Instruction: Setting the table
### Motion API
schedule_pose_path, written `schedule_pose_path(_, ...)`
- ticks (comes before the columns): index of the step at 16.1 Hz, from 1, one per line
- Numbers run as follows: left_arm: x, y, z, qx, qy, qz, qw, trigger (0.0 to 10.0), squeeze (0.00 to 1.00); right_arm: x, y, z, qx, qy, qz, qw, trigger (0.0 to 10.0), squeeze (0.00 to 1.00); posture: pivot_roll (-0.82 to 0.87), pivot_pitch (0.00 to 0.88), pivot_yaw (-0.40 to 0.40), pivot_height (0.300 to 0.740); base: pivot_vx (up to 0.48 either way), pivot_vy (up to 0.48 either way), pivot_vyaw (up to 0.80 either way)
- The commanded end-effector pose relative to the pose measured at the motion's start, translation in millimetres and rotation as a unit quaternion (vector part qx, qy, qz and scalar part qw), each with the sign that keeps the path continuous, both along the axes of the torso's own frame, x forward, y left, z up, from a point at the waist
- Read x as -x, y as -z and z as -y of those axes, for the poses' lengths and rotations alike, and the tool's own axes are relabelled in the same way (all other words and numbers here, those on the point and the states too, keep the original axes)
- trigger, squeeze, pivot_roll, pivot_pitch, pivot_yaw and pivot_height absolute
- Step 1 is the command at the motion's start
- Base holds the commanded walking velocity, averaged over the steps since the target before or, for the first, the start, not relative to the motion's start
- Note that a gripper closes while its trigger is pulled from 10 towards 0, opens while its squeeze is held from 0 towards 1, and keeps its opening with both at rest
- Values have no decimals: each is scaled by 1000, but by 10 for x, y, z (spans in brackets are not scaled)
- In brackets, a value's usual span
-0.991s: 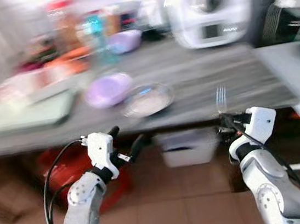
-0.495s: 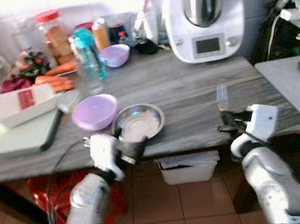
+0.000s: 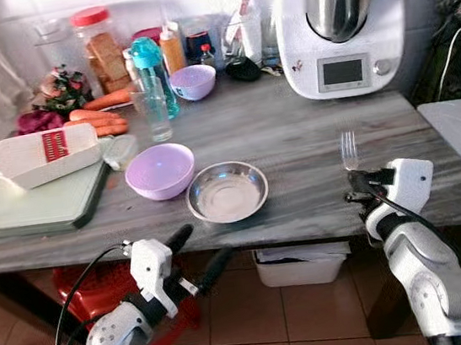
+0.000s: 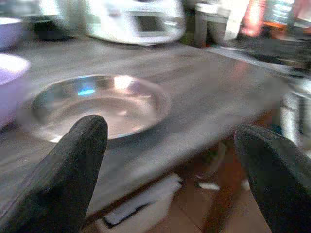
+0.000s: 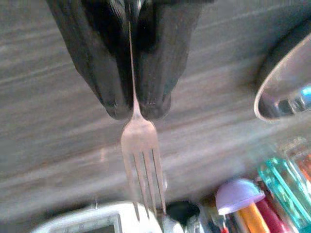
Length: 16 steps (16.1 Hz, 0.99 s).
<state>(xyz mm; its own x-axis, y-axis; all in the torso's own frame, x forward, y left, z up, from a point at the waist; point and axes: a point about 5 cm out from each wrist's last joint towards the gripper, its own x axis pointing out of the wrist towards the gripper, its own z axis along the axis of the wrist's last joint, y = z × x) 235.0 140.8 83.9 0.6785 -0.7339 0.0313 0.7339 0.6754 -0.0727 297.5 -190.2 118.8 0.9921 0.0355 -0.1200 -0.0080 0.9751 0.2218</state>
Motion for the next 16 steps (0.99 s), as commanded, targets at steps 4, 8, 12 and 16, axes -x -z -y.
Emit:
schedule_pose_path(4,77,-36,5,-4,34,-6,999,10000,0,-286,-56,-96,-30,-13,0,999,10000,0,16,6,58,740,0,0,0)
schedule_pose_path(8,155,-49,21,-7,63,-16,998,10000,0,-495,-70,-213,-49,-9,-12,999,10000,0,32,20,52,740,0,0,0)
schedule_pose_path(12,211,-83,64,-12,76,-19,997,10000,0,-715,-26,-448,-95,-34,-42,994,10000,0,42,24,45,740,0,0,0)
schedule_pose_path(16,207,-121,101,-15,81,-16,997,10000,0,-769,21,-685,-130,-59,-61,988,10000,0,55,20,44,740,0,0,0)
